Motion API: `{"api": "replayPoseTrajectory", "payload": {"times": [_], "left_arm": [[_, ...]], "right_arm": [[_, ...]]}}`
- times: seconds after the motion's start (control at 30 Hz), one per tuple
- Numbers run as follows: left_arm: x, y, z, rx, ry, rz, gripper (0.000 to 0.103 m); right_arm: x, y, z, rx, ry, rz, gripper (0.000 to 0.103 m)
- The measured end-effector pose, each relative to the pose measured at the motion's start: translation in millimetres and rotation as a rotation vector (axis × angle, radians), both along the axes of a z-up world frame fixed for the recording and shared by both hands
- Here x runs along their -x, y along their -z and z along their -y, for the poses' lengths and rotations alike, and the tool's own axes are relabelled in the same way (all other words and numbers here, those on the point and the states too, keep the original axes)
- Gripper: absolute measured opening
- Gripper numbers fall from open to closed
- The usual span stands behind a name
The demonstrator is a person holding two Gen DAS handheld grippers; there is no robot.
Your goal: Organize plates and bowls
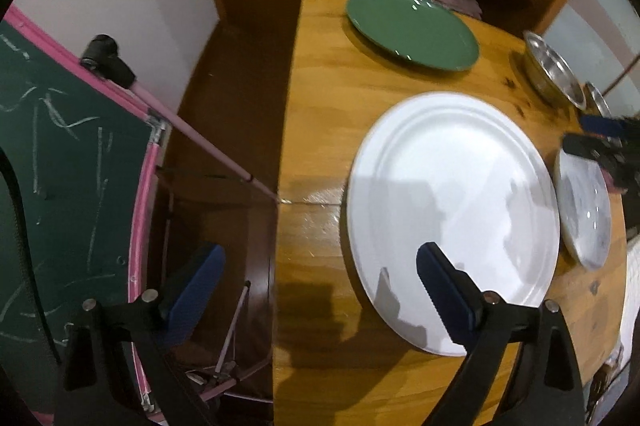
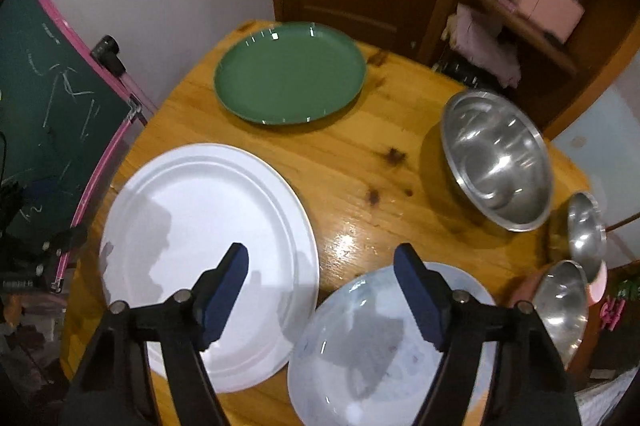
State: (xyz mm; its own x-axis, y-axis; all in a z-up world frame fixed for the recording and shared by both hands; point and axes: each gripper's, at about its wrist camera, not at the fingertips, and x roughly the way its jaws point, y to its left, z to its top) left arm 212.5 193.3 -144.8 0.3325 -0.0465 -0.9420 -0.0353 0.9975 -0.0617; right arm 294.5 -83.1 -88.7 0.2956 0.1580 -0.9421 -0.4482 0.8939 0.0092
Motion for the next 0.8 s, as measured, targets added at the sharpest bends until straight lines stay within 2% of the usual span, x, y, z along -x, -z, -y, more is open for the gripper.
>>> {"api": "replayPoseTrajectory", "payload": {"times": [0.13,0.3,0.43,0.53,0.67,0.8], "left_arm": [[-1,8,0,0.031,0.013,-0.034,0.093],[-1,19,2,0.078,0.022,-0.09,0.088],[0,25,5,0.101,0.031,-0.122,0.083],[0,29,8,0.133,0.035,-0.146,0.081],[0,34,11,0.173,0.035,-0.179,0.07],[0,37,15,0.215,0.035,-0.201,0.068]], "right_arm": [[-14,21,-1,-0.009,-0.006,-0.078,0.071],[-25,38,1,-0.032,-0.02,-0.159,0.061],[-32,49,2,-0.038,-0.015,-0.193,0.061],[-34,55,2,-0.05,-0.019,-0.214,0.054],[-36,60,-1,-0.078,-0.021,-0.242,0.048],[-35,62,-5,-0.09,-0.033,-0.267,0.042]]}}
